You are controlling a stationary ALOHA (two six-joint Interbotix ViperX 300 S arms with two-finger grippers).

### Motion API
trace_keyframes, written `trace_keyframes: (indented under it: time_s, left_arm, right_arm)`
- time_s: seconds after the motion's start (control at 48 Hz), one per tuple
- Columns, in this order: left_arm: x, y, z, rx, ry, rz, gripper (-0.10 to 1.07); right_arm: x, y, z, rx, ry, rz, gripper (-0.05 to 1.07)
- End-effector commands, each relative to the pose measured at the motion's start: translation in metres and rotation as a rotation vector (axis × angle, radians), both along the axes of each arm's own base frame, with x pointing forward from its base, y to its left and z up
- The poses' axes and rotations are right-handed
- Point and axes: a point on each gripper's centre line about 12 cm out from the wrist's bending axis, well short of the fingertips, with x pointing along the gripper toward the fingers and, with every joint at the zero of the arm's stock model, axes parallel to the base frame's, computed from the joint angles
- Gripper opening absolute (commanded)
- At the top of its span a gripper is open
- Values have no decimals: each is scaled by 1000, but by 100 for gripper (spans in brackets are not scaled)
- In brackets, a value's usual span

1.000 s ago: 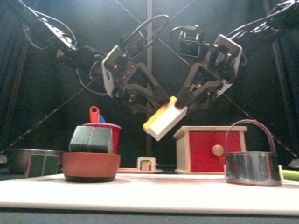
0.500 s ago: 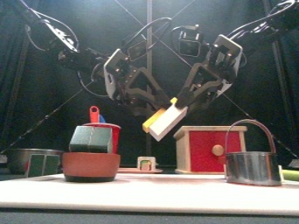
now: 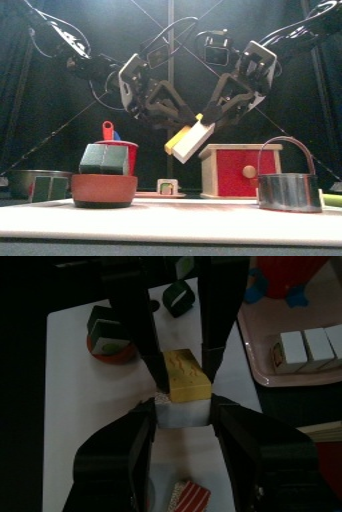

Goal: Pull apart the egg and rice

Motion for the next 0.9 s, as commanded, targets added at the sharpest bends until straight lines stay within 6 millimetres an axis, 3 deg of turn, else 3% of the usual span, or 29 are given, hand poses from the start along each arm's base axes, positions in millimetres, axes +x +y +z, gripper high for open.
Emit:
trace_keyframes:
  time_s: [0.0,0.167,0.875]
  left_arm:
    - [5,1,11,5,-36,-3,58]
    - [0,5,16,8,-40,9,49]
    - [-14,9,32,8,-76,20,49]
  right_arm:
    - [13,2,27,5,-82,5,60]
    - [10,3,23,12,-73,4,60]
    - [5,7,15,32,-49,-1,60]
